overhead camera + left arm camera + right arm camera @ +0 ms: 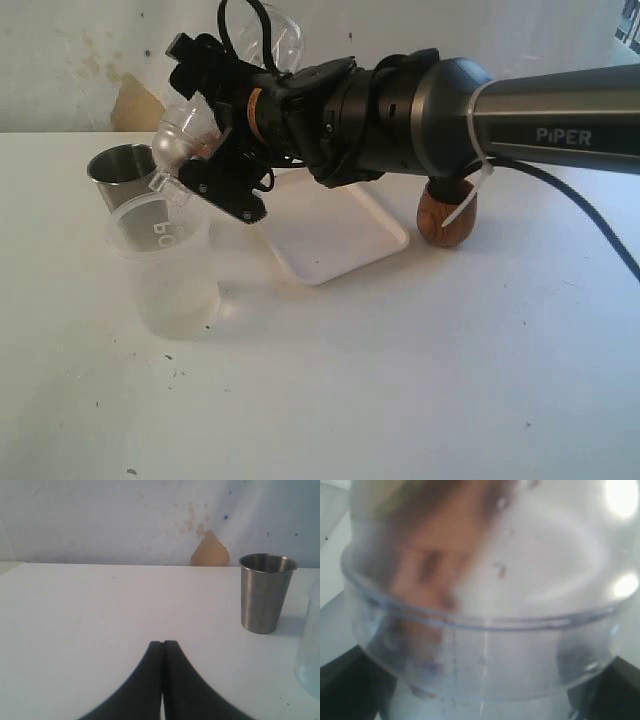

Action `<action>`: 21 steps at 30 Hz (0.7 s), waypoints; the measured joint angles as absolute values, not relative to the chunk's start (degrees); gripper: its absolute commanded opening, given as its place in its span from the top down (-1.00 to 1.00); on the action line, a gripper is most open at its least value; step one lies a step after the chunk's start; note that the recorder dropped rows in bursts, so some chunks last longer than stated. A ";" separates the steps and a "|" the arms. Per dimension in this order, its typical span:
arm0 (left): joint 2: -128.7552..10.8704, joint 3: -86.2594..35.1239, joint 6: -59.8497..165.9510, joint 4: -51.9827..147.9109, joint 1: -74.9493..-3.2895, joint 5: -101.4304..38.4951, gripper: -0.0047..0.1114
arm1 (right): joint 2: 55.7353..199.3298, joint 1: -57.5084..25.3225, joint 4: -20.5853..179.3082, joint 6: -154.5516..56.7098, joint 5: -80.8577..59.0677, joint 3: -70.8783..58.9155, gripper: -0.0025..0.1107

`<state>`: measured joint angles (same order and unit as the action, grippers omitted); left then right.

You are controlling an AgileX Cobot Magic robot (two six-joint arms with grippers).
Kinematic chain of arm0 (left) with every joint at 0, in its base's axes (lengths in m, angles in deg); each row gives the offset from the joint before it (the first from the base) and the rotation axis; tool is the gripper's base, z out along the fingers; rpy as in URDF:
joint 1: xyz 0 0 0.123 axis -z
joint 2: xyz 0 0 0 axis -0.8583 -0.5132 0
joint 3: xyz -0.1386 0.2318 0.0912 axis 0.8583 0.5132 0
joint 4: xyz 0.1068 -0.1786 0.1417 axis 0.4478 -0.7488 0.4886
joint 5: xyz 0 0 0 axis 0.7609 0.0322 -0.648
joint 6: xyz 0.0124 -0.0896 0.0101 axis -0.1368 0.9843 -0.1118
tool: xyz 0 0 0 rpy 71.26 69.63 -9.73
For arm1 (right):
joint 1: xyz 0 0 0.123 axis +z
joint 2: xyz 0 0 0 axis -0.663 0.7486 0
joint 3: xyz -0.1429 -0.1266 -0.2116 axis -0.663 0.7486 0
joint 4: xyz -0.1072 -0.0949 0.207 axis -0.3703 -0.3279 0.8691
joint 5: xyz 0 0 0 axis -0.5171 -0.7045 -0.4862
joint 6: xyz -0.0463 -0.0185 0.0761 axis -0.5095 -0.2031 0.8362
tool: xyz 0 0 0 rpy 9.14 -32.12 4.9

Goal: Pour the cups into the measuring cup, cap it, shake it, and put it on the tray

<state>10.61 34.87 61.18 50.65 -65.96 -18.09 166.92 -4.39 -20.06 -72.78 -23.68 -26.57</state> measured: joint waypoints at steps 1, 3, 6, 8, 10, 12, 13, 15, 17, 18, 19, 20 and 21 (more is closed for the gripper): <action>10.61 34.87 61.18 50.65 -65.96 -18.09 0.92 | 166.92 -4.39 -20.06 -72.67 -23.68 -26.57 0.96; 10.61 34.87 61.18 50.65 -65.96 -18.09 0.92 | 166.92 -4.39 -20.06 -72.64 -23.56 -26.57 0.96; 10.61 34.87 61.18 50.65 -65.96 -18.09 0.92 | 166.92 -3.85 -20.06 -72.64 -21.74 -26.57 0.96; 10.61 34.87 61.18 50.65 -65.96 -18.09 0.92 | 166.92 -3.22 -20.06 -72.64 -21.09 -26.57 0.96; 10.61 34.87 61.18 50.65 -65.96 -18.09 0.92 | 166.92 -2.16 -20.06 -72.64 -19.70 -26.57 0.96; 10.61 34.87 61.18 50.65 -65.96 -18.09 0.92 | 166.92 -1.91 -20.06 -72.05 -19.06 -26.57 0.96; 10.61 34.87 61.18 50.65 -65.96 -18.09 0.92 | 166.92 -1.88 -20.06 -71.32 -19.06 -26.57 0.96; 10.61 34.87 61.18 50.65 -65.96 -18.09 0.92 | 166.92 -1.78 -20.06 -69.18 -20.85 -26.57 0.96; 10.61 34.87 61.18 50.65 -65.96 -18.09 0.92 | 166.92 -1.78 -20.06 -67.66 -22.47 -26.57 0.96; 10.61 34.87 61.18 50.65 -65.96 -18.09 0.92 | 166.92 -1.78 -20.06 -67.07 -23.00 -26.57 0.96; 10.61 34.87 61.18 50.65 -65.96 -18.09 0.92 | 166.92 -1.78 -20.06 -66.65 -23.43 -26.57 0.96; 10.61 34.87 61.18 50.65 -65.96 -18.09 0.92 | 166.92 -1.78 -20.06 -66.38 -23.65 -26.57 0.96; 10.61 34.87 61.18 50.65 -65.96 -18.09 0.92 | 166.92 -1.78 -20.06 -66.38 -23.65 -26.57 0.96</action>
